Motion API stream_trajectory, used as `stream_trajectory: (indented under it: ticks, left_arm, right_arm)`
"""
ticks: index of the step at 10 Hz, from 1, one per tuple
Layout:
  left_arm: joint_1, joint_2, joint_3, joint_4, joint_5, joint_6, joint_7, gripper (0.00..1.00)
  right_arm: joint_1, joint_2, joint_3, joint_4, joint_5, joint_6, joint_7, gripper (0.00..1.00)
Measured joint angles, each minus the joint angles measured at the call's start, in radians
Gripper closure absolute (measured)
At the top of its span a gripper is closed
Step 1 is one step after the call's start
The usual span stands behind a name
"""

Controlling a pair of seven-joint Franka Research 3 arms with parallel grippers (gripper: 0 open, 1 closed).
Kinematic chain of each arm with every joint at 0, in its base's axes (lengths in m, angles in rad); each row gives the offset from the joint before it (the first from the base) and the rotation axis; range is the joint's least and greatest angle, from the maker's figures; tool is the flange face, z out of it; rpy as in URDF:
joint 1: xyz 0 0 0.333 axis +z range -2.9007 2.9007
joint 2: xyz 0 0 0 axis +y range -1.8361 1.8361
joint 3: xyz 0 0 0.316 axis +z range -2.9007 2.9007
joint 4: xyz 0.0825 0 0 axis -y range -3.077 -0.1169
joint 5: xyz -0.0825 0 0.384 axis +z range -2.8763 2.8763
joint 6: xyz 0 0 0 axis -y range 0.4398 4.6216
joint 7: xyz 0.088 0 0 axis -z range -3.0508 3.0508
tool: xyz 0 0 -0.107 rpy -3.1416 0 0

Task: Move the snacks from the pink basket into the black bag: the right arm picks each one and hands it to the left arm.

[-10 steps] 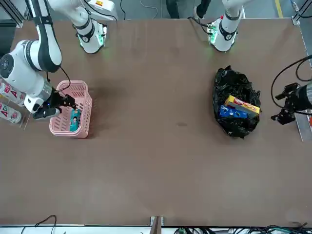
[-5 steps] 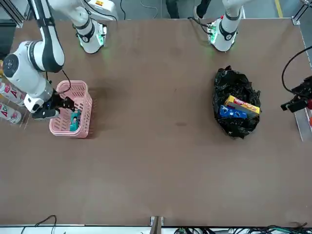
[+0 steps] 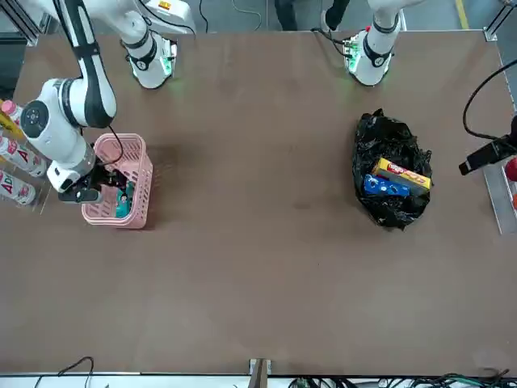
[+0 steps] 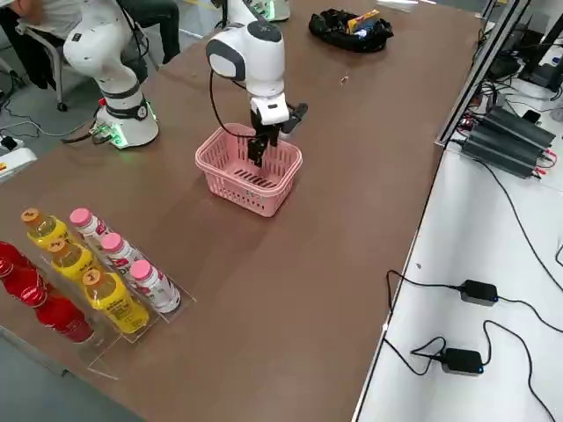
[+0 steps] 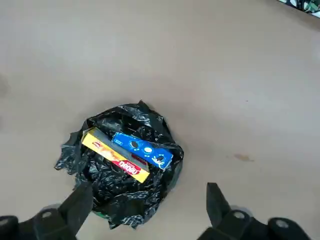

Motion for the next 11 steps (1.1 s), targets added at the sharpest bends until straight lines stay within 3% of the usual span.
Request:
stream_trajectory:
  ticks: [3, 8, 11]
  left_arm:
    - [-0.045, -0.056, -0.003, -0.001, 0.072, -0.056, 0.024, 0.0]
    - [-0.068, -0.048, -0.009, -0.035, 0.081, -0.061, 0.146, 0.0]
    - [-0.06, -0.049, -0.002, -0.032, 0.084, -0.06, 0.193, 0.0]
  right_arm:
    - [-0.003, 0.033, -0.001, -0.016, -0.008, 0.07, -0.001, 0.0]
    - [-0.006, 0.062, -0.003, -0.048, -0.052, 0.131, -0.009, 0.0]
    - [-0.046, 0.087, -0.004, -0.077, -0.059, 0.224, -0.074, 0.0]
